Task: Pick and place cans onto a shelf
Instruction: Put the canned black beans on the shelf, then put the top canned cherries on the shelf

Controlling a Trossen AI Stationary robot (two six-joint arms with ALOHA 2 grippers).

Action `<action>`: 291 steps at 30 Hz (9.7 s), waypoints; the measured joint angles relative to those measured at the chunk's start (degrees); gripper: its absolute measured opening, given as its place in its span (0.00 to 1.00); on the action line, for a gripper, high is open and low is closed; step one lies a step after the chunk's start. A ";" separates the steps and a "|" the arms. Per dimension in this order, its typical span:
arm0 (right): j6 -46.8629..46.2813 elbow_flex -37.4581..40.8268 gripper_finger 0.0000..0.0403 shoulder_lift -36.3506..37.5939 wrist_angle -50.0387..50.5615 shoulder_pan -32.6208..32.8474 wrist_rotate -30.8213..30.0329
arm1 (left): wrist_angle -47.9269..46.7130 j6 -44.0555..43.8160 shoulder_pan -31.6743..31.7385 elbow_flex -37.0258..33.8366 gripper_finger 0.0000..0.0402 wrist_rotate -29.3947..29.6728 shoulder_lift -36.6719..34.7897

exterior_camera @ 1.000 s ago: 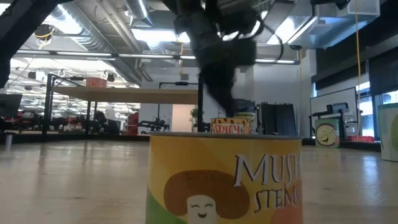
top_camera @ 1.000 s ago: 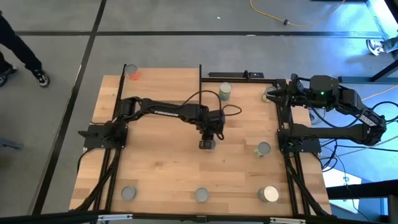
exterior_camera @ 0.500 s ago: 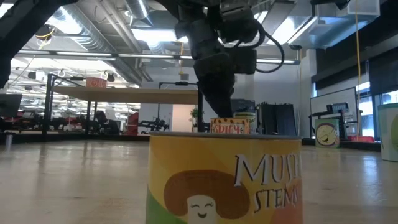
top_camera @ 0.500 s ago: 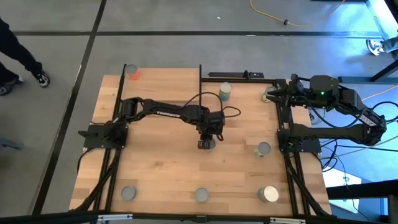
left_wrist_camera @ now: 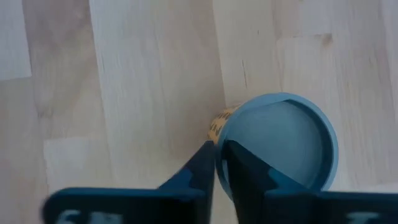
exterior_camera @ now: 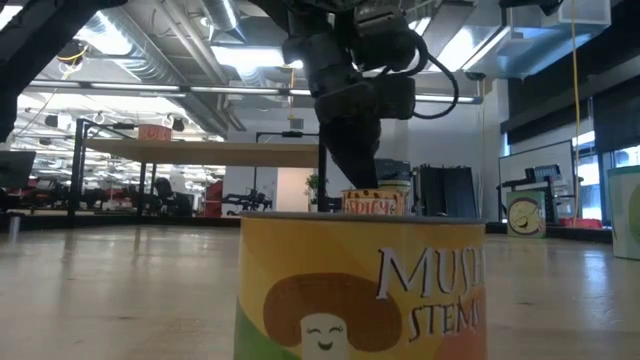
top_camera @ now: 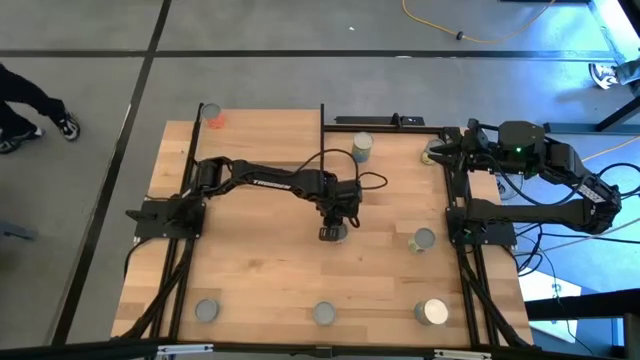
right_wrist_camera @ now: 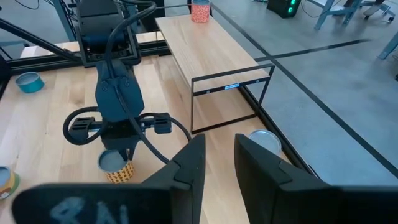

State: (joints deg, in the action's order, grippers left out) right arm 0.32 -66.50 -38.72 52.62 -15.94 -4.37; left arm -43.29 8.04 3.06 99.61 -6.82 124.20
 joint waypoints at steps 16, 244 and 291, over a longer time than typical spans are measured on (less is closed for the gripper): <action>1.67 -0.02 0.22 0.00 0.00 0.01 0.01 | -10.76 -12.66 -1.41 10.18 0.01 -1.26 -4.37; -2.91 0.04 0.22 -4.31 -0.11 -0.01 2.46 | -6.21 -17.89 42.96 -35.54 0.00 30.08 -51.45; 4.09 0.04 0.22 -3.53 3.93 0.00 1.66 | -15.10 -45.52 4.62 -13.68 0.13 -0.42 -53.14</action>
State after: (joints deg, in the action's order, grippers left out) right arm 4.41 -66.46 -42.25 56.55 -15.93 -2.71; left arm -58.40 -37.48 7.68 85.93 -7.25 71.06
